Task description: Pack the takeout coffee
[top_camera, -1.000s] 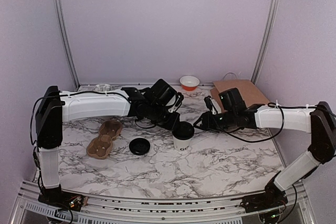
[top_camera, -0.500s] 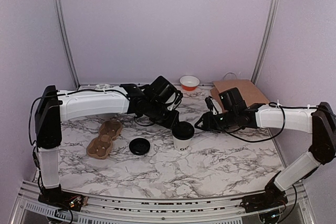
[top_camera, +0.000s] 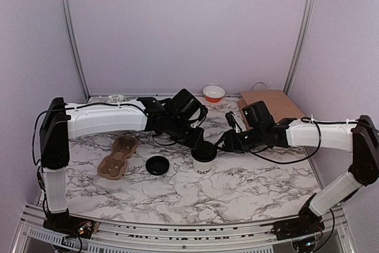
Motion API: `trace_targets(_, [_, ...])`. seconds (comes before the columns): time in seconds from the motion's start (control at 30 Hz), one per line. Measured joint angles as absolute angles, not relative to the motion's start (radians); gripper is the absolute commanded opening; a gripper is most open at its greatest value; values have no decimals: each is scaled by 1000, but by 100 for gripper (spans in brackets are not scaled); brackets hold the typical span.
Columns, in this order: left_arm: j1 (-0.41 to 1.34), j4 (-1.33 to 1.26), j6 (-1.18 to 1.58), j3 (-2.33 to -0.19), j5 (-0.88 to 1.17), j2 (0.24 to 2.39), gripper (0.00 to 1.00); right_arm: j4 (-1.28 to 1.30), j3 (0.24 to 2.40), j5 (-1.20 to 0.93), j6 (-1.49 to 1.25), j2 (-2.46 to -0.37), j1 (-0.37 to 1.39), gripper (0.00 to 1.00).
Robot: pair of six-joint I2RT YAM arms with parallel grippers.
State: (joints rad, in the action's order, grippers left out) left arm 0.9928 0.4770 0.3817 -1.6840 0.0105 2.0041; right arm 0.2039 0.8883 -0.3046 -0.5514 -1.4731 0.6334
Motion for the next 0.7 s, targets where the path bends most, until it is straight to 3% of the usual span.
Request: trace_targets(0.7, [994, 478, 373, -1676, -5, 2008, 29, 161, 802, -267, -629, -1404, 676, 40])
